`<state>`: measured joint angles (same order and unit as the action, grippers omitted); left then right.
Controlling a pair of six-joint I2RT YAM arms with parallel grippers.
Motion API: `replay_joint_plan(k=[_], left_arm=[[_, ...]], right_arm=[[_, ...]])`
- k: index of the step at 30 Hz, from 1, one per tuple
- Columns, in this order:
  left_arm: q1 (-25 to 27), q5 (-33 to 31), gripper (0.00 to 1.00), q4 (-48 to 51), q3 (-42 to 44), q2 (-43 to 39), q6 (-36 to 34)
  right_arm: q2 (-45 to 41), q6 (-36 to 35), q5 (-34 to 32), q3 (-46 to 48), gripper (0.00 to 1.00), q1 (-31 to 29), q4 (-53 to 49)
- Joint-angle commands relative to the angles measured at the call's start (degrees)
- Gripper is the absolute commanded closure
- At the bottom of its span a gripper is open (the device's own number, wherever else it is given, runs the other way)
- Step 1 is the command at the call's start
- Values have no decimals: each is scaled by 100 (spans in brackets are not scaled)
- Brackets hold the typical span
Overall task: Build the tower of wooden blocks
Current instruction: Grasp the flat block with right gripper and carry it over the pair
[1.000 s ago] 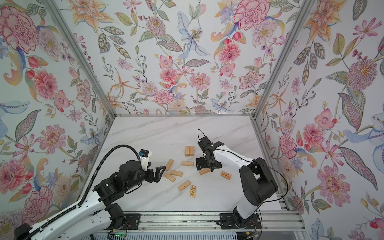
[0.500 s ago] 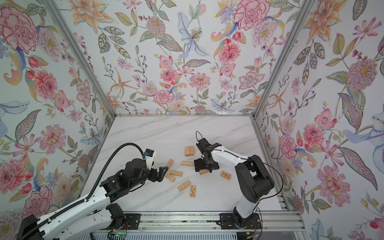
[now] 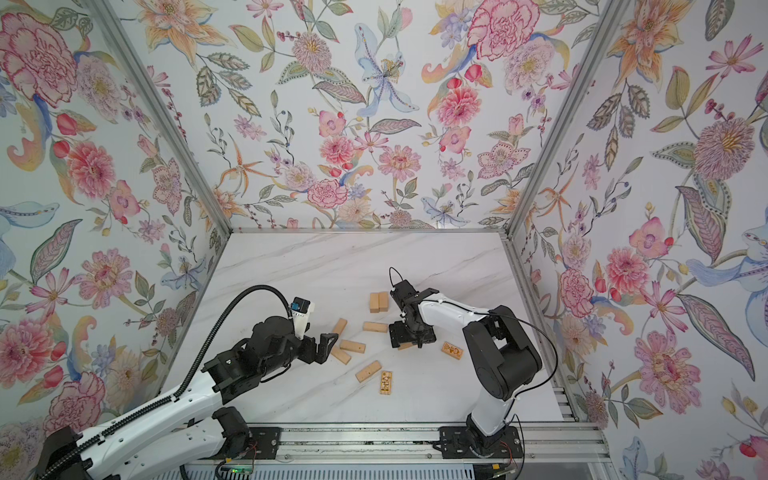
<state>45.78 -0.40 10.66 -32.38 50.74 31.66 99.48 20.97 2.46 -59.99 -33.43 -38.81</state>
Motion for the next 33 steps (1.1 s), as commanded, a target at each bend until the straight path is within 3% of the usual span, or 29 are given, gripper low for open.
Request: replay_joint_plan(k=[1, 11, 18, 26, 33], left_arm=[[65, -21, 1, -18, -109, -47, -101], [63, -91, 1, -6, -81, -56, -133], [65, -249, 1, 55, -89, -89, -195], [30, -357, 1, 65, -151, -39, -462], [-200, -323, 1, -10, -272, 108, -700]], right_arm=[[173, 4, -142, 41, 15, -66, -47], [253, 211, -334, 14, 31, -137, -193], [136, 468, -390, -257, 37, -205, -482], [147, 635, -534, -1383, 37, -315, -1147], [827, 836, -506, -2834, 37, -325, -1594]])
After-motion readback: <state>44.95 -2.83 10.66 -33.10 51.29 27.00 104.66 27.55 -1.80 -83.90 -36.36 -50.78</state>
